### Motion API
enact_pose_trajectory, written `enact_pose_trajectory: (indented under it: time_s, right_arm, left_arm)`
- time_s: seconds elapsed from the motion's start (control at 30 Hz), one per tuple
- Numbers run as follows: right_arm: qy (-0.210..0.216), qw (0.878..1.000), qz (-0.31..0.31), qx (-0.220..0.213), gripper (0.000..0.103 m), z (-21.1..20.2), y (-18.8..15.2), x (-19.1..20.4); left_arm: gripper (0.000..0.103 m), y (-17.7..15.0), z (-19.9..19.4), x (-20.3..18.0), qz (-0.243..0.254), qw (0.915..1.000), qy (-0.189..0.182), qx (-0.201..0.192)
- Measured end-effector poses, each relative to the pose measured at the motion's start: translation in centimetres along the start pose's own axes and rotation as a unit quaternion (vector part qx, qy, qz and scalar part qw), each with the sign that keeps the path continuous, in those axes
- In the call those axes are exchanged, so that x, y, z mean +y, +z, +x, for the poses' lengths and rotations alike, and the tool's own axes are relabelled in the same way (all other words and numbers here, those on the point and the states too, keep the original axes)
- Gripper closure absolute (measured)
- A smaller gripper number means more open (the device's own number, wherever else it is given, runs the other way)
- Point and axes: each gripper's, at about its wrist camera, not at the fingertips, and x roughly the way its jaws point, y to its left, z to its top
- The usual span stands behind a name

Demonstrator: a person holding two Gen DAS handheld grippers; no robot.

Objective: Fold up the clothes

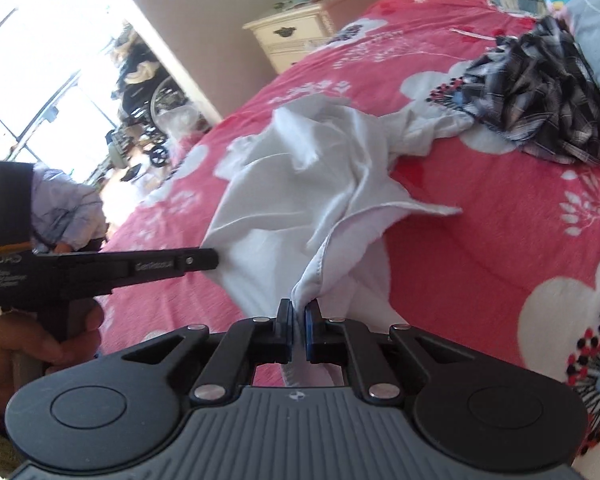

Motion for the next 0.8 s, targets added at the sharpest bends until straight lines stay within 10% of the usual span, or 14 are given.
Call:
enact_pose_trajectory:
  time_s: [0.17,0.4,0.8]
  right_arm:
    - [0.02,1.0,-0.008,0.017,0.092,0.0,-1.7,2.5]
    - [0.049,0.984,0.11,0.134,0.049,3.1,-3.4,0.9]
    - [-0.001,0.963,0.269,0.021,0.044,-3.9,-4.7,-8.7]
  left_arm:
    - [0.103,-0.8,-2.1,0.6,0.005,0.9998,0.016,-0.008]
    - [0.084,-4.0,-4.3,3.1,-0.01,0.9991,0.036,0.021]
    - [0.037,-6.0,-5.7,1.1,-0.025,0.9995,-0.014,0.01]
